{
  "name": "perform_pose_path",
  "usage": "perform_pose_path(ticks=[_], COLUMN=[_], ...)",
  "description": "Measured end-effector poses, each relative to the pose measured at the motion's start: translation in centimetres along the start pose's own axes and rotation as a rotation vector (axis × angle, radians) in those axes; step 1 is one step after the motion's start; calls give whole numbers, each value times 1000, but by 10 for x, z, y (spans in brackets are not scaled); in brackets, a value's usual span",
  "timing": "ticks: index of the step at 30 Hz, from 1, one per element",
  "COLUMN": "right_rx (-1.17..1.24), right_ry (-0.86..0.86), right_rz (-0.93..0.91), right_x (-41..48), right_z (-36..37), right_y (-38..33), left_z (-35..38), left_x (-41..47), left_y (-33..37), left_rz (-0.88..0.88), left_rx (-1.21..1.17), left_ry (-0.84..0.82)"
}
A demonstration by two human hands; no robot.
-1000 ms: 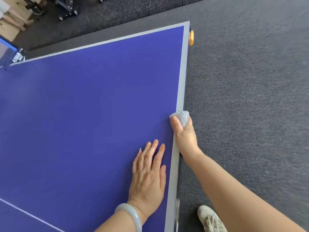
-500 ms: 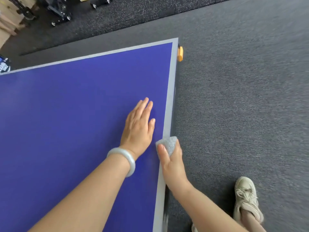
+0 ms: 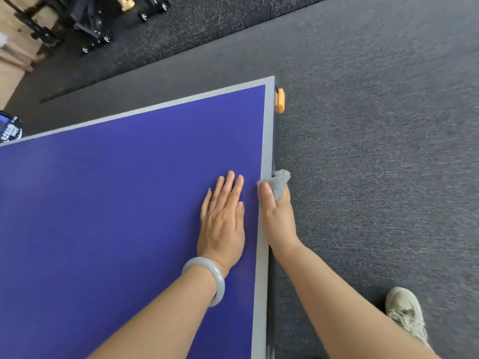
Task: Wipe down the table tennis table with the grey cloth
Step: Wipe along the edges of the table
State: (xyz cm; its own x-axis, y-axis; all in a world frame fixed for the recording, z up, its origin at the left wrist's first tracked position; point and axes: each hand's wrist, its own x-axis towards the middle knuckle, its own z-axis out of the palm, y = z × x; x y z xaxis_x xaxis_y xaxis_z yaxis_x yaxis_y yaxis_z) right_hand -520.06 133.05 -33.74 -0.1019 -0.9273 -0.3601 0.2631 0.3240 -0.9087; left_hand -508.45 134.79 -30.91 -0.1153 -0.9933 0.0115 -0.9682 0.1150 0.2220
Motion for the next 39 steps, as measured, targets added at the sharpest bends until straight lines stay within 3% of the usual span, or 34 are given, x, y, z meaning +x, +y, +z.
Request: perform_pose_path(ticks=[7, 15, 23, 31, 35, 39], right_rx=[-39, -32, -46, -39, -53, -99], right_ry=[-86, -67, -77, -60, -13, -96], right_rz=[-129, 33, -23, 50, -37, -22], right_x=[-92, 41, -62, 65, -8, -76], right_z=[-7, -2, -4, 1, 1, -10], right_y=[41, -15, 25, -27, 6, 28], left_z=[1, 1, 1, 0, -1, 0], left_x=[2, 1, 2, 1, 1, 1], left_y=[-2, -2, -3, 0, 1, 1], left_rz=[12, 4, -6, -10, -27, -21], left_rx=[-24, 3, 5, 31, 18, 27], left_ry=[9, 13, 5, -7, -7, -18])
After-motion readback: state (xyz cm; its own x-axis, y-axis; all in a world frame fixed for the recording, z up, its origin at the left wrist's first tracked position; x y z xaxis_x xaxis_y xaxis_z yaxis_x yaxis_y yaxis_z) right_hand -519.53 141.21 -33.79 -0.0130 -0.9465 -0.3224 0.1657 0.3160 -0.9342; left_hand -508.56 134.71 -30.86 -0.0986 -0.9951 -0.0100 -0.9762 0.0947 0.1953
